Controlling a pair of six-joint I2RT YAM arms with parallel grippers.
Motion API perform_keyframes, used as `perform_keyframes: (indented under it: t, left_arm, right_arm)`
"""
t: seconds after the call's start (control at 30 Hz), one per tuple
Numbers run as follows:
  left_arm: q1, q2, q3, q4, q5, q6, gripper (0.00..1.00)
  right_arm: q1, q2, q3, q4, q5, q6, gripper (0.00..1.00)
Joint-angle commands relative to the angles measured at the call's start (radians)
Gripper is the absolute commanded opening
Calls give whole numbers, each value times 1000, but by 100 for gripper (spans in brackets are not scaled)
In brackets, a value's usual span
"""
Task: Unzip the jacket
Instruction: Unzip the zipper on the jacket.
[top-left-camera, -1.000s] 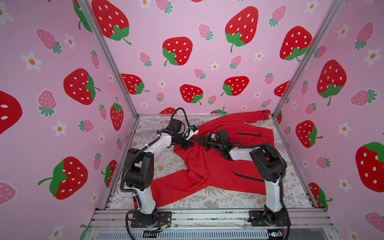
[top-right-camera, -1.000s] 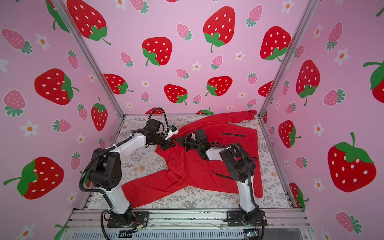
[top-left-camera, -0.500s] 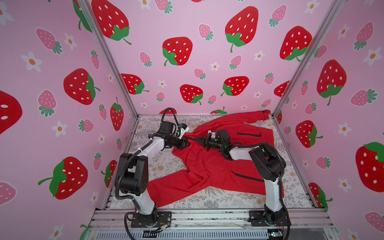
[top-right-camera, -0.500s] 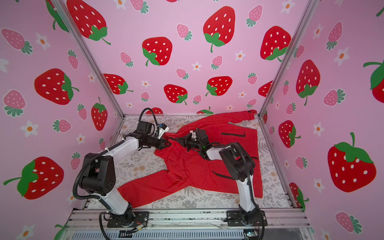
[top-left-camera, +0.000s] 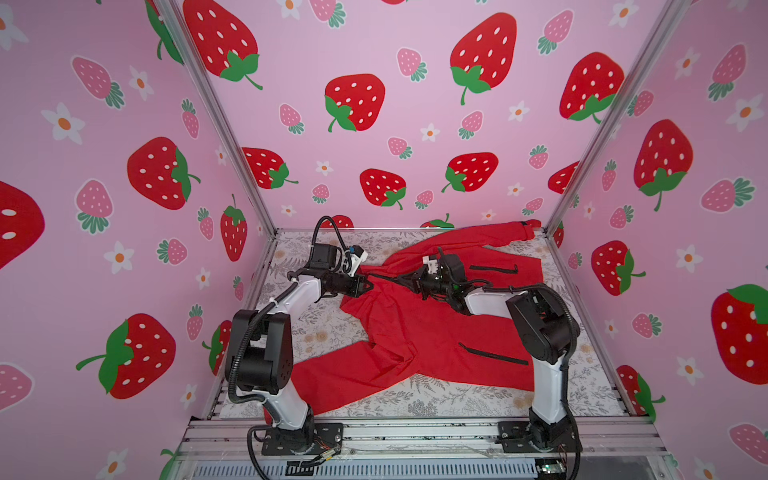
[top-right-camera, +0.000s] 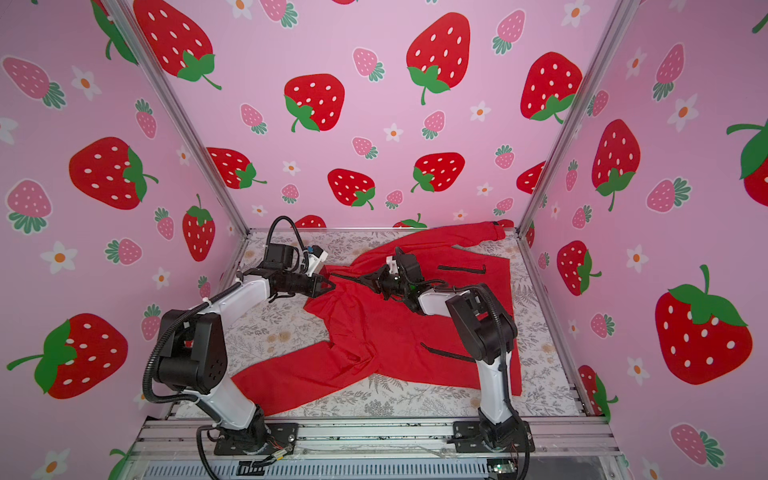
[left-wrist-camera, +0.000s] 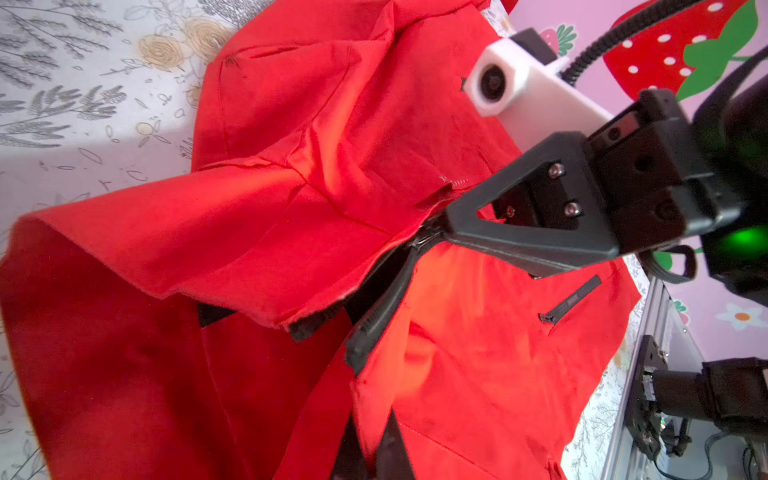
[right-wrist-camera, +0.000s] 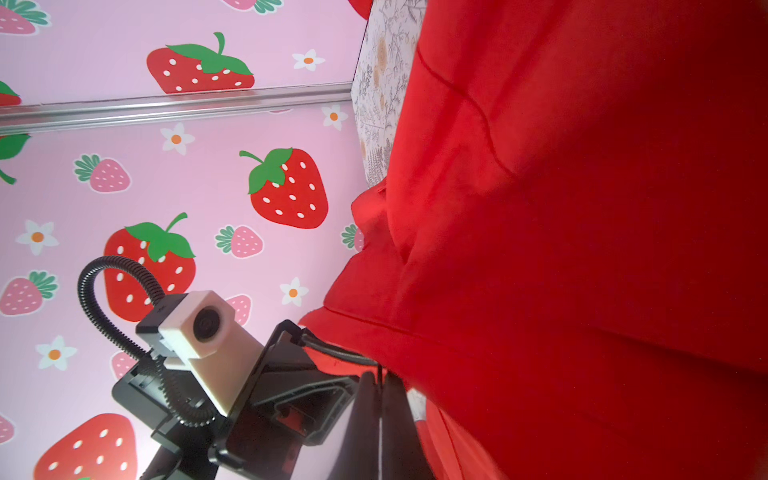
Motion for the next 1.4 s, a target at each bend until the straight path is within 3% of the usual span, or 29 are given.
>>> perform_keyframes:
  t: [0.0, 0.37, 0.7, 0.9, 1.37]
  left_arm:
    - [25, -29, 29, 12, -10, -20, 0]
    - [28, -6, 87, 37, -61, -51, 0]
    - [31, 159, 370, 18, -50, -40, 0]
    - [29, 252, 500, 2, -69, -10, 0]
    - [48, 320, 556, 21, -135, -43, 0]
  right_arm:
    - [-39, -51, 0, -128, 62, -124, 0]
    - [-66, -102, 35, -284, 82, -279, 0]
    - [-100, -73, 175, -334, 59, -498, 0]
    - [-110, 3, 283, -361, 37, -514, 0]
    - [-121, 35, 338, -459, 68, -564, 0]
